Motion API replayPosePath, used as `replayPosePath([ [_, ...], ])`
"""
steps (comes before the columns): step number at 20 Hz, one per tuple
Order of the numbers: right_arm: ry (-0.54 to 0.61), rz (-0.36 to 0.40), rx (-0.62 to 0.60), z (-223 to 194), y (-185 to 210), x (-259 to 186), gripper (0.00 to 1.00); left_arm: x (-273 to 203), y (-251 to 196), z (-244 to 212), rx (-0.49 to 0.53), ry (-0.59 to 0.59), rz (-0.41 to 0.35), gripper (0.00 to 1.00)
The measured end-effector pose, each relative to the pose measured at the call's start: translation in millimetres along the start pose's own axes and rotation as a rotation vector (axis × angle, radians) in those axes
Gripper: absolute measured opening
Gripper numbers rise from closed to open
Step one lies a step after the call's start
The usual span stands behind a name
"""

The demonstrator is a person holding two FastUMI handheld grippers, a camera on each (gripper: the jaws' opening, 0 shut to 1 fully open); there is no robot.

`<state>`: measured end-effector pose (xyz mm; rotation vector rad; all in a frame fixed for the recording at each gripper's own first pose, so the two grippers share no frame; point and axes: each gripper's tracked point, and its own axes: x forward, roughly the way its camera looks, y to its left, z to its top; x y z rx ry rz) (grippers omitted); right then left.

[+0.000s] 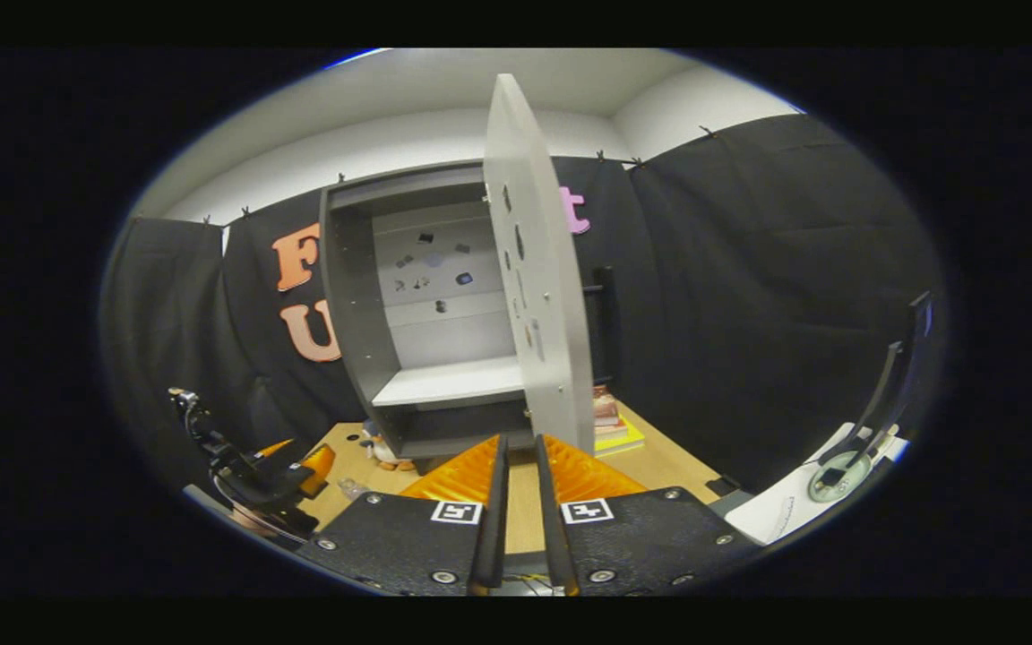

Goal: Open the cabinet door with the right hand, grasp the bottle in the cabinet with the left hand and place it on the coaster, then close the cabinet door with the right hand.

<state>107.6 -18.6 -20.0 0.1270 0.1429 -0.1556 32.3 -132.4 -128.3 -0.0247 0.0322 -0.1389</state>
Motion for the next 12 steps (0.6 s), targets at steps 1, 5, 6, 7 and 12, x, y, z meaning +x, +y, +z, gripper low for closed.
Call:
replayPosePath([
  [1,-0.009,-0.010,-0.008,4,-11,1,0.18,-2,3,5,-0.009,0.000,0.009,0.92],
  [5,-0.039,-0.017,-0.014,20,-42,13,0.17,-5,18,16,-0.035,0.006,0.053,0.92],
  [6,-0.039,-0.016,-0.011,22,-49,19,0.23,-6,23,19,-0.036,0.005,0.065,0.92],
  [7,-0.034,-0.002,-0.007,20,-53,27,0.25,-7,28,20,-0.028,0.008,0.080,0.92],
  [12,-0.038,0.044,0.021,21,-54,55,0.30,-17,60,31,-0.043,0.012,0.169,0.94],
])
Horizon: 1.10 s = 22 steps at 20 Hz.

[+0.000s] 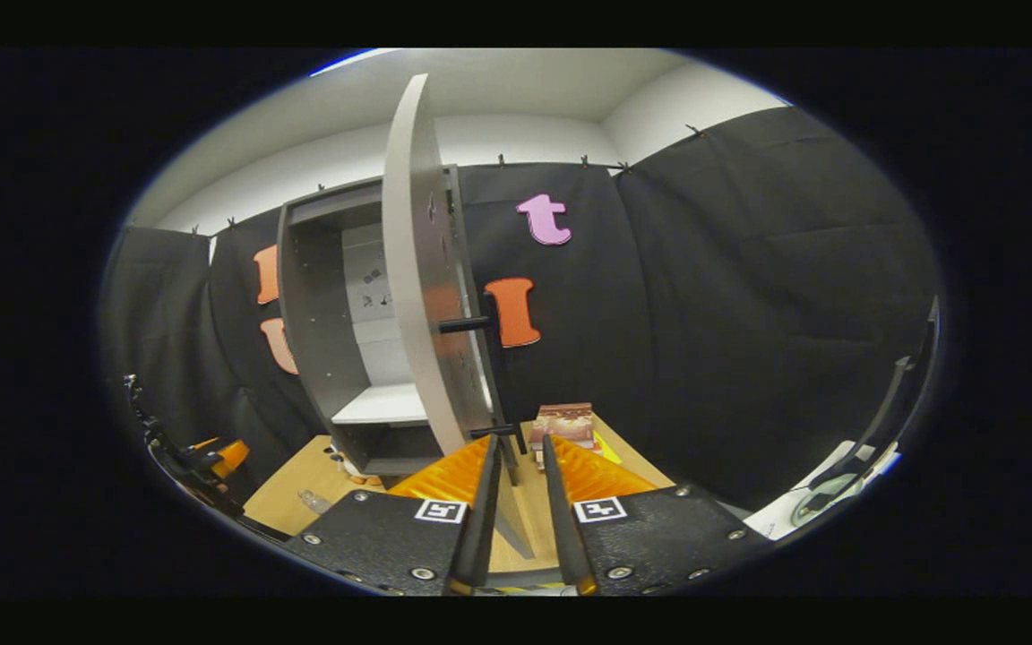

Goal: Open the cabinet door with the right hand, grasp the bottle in the cabinet with the left hand and place it on the coaster, then close the cabinet door with the right hand.

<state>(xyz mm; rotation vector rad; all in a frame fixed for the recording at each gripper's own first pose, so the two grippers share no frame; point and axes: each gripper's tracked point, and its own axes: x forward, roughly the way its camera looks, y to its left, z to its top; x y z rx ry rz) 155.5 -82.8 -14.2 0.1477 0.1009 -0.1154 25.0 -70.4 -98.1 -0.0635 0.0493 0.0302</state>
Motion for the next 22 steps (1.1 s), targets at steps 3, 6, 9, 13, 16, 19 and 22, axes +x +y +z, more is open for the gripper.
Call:
replayPosePath([
  [3,-0.005,0.023,0.011,-2,0,11,0.36,0,8,5,0.002,-0.001,0.042,0.92],
  [6,-0.002,0.037,0.009,-4,-1,17,0.35,-2,10,9,0.020,-0.008,0.057,0.95],
  [9,-0.013,0.044,0.008,-3,1,19,0.37,-1,7,5,0.009,0.006,0.056,0.94],
  [13,-0.015,0.061,0.015,-7,12,20,0.37,0,6,10,0.038,-0.007,0.068,0.94],
  [16,-0.020,0.061,-0.044,-6,24,16,0.37,1,-5,11,0.050,-0.009,0.040,0.92],
  [19,-0.020,0.095,-0.055,-9,43,16,0.37,2,-11,11,0.041,-0.007,0.018,0.94],
  [22,-0.020,0.129,-0.038,-11,61,15,0.37,4,-7,9,0.021,0.001,0.012,0.94],
])
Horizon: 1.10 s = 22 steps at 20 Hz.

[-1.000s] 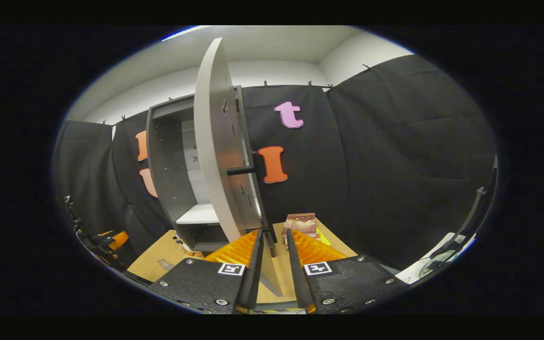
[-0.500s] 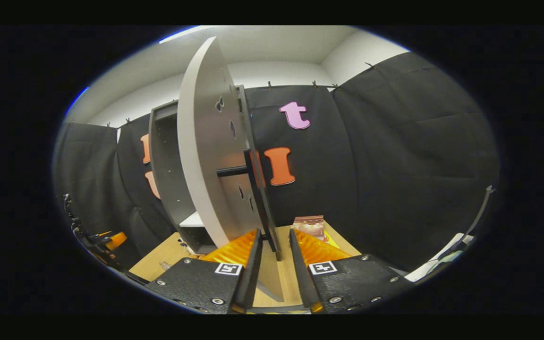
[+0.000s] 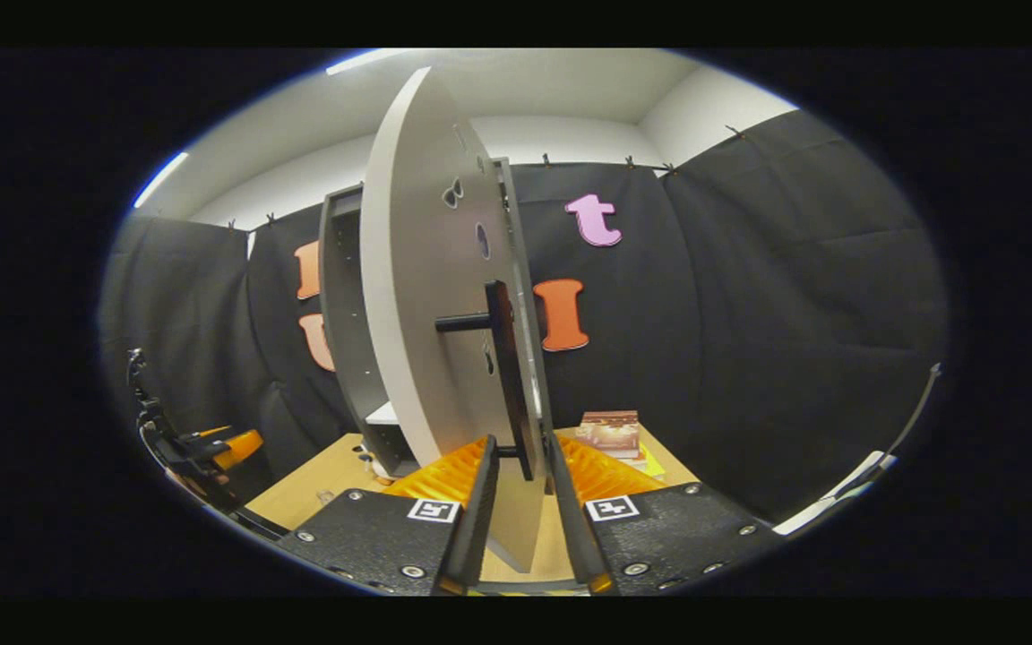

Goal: Open the cabinet door with the right hand, grasp the bottle in the cabinet with the left hand and place it on the coaster, then close the cabinet door with the right hand.

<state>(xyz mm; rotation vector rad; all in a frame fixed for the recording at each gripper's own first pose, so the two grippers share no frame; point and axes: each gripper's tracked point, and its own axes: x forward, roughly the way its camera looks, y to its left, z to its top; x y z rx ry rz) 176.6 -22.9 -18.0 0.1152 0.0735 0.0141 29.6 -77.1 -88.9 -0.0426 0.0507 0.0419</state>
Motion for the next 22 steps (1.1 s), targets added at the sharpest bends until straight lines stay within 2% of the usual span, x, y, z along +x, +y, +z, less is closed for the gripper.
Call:
replayPosePath([
  [10,0.008,0.112,-0.028,-5,62,15,0.40,3,35,-11,-0.016,0.027,0.035,0.94],
  [12,0.012,0.135,-0.026,-5,74,20,0.47,5,43,-11,-0.012,0.028,0.043,0.94],
  [14,0.016,0.163,-0.004,-8,86,26,0.49,8,51,-12,-0.020,0.031,0.050,0.94],
  [15,0.018,0.172,0.011,-9,91,31,0.53,9,53,-14,-0.027,0.034,0.051,0.94],
  [16,0.018,0.181,0.020,-10,96,37,0.50,10,57,-14,-0.029,0.037,0.056,0.94],
  [19,0.019,0.217,0.034,-11,112,52,0.59,16,68,-15,-0.030,0.035,0.063,0.95],
  [22,0.020,0.248,0.030,-13,133,65,0.64,25,82,-13,-0.015,0.030,0.073,0.95],
])
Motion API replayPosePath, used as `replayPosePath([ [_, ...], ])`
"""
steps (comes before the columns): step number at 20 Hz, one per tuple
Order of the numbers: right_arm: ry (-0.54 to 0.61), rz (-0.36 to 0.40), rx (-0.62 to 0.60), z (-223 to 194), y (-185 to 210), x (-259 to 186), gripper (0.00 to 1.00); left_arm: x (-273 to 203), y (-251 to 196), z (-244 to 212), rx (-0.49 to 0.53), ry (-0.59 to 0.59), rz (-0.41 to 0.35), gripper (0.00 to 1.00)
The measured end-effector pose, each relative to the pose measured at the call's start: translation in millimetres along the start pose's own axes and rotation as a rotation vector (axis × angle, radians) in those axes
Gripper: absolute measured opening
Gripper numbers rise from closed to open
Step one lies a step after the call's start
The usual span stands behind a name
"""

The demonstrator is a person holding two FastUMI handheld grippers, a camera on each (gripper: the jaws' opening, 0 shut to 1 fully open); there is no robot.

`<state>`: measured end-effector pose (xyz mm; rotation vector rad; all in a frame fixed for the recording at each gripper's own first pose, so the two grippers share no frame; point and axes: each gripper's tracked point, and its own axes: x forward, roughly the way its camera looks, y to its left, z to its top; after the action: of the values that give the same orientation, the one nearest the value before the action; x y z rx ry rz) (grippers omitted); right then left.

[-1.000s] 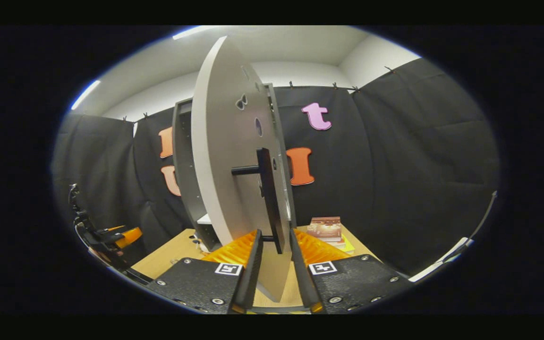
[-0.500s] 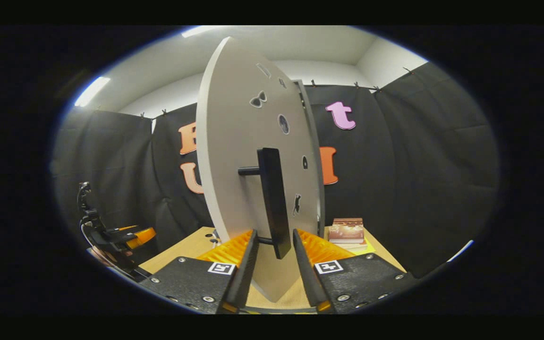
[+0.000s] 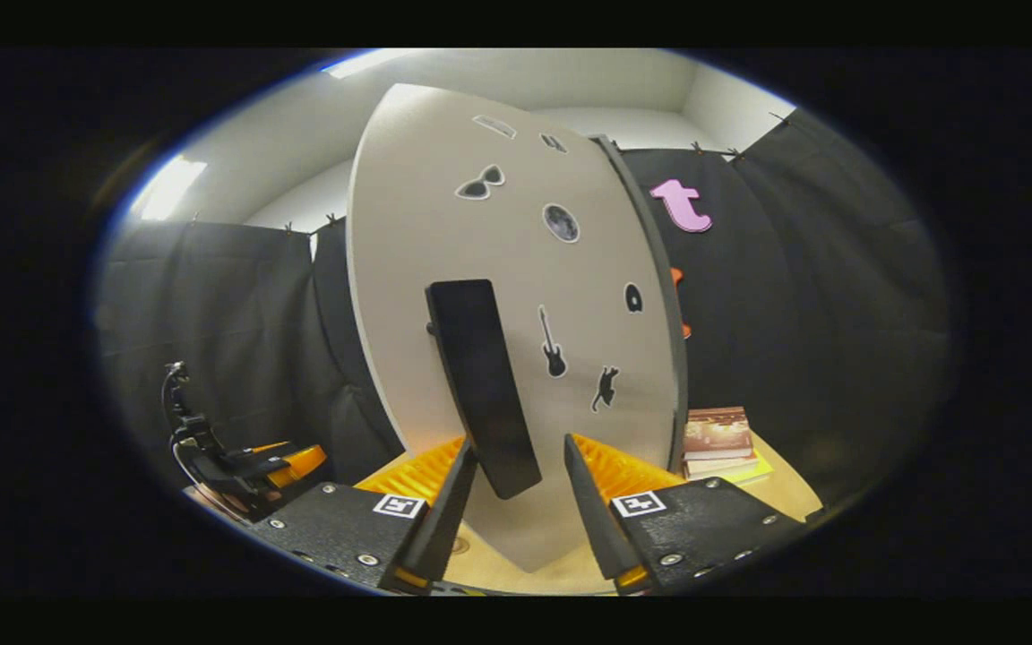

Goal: Open the cabinet door with the right hand, grasp the bottle in the cabinet with the left hand and place it on the coaster, then close the cabinet door with the right hand.

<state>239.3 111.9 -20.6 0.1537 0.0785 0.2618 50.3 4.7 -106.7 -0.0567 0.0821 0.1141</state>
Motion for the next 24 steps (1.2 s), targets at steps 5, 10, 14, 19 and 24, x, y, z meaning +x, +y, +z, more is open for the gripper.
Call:
replayPosePath([
  [5,-0.011,0.037,-0.004,-6,19,38,0.63,21,16,6,-0.014,-0.016,0.006,0.94],
  [10,-0.029,0.046,-0.075,-6,47,63,0.65,42,34,6,-0.020,-0.017,0.015,0.94],
  [14,-0.059,0.023,-0.104,-6,56,85,0.65,57,46,9,-0.009,-0.030,0.010,0.95],
  [19,-0.065,0.007,-0.079,-6,63,106,0.65,76,55,7,-0.013,-0.026,-0.009,0.94],
  [24,-0.076,-0.040,-0.095,-6,62,129,0.71,93,65,-3,-0.019,-0.010,-0.017,0.94],
])
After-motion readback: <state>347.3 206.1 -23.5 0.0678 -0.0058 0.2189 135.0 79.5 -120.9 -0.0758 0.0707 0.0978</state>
